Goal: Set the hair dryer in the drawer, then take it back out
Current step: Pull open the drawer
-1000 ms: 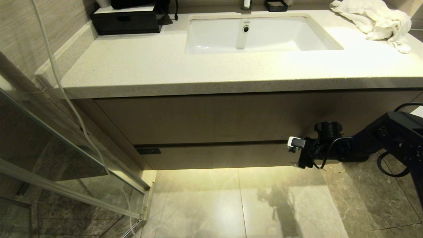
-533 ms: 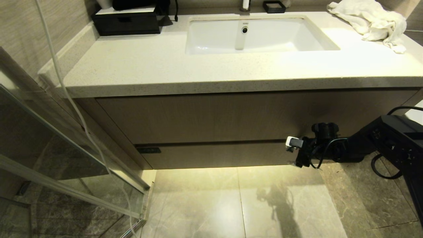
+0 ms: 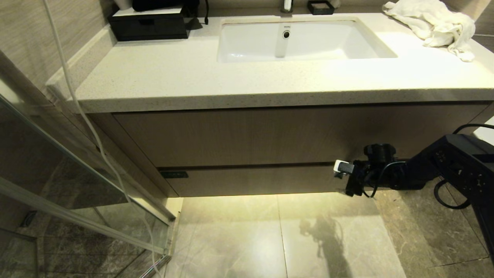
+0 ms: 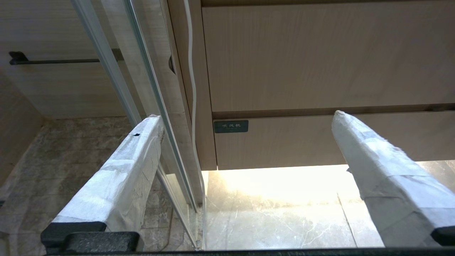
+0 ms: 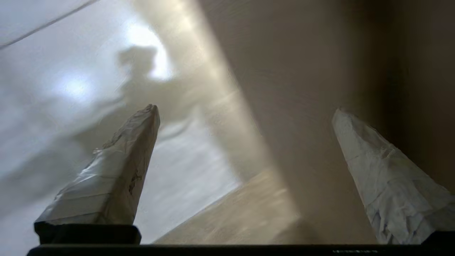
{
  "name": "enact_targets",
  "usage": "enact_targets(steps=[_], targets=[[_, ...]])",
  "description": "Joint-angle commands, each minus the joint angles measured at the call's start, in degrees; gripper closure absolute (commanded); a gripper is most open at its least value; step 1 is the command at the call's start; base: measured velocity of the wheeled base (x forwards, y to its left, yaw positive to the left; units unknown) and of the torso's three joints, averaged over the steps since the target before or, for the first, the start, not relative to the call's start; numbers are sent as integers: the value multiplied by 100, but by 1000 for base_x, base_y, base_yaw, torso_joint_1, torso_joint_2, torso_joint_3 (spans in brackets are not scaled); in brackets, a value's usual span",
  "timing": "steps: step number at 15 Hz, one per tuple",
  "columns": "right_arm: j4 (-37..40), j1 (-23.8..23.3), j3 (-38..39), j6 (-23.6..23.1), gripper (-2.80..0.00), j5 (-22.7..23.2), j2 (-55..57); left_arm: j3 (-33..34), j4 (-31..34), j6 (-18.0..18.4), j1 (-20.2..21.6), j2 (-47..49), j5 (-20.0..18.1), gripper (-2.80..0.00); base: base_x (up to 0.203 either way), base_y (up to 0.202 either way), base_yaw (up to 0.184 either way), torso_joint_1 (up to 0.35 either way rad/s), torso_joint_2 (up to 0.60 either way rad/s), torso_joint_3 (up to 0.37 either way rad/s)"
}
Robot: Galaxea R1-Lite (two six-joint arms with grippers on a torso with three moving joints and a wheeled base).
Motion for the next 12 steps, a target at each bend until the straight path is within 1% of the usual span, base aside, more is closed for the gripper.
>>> enact_targets(steps=[1, 5, 10, 11, 12], targets=[[85, 4, 175, -47, -280, 4, -67, 229, -11, -1, 2, 0, -2, -280, 0, 0, 0, 0, 0, 0], [102, 11, 484, -30, -280, -15, -227, 229, -11, -1, 2, 0, -2, -280, 0, 0, 0, 0, 0, 0], [253, -11, 599, -35, -280, -15, -592, 229, -11, -1, 2, 0, -2, -280, 0, 0, 0, 0, 0, 0], [161, -18, 849, -60, -280, 90, -786, 229, -11, -1, 2, 0, -2, -280, 0, 0, 0, 0, 0, 0], [6, -23, 1028, -95, -280, 355, -887, 229, -11, -1, 2, 0, -2, -280, 0, 0, 0, 0, 0, 0]])
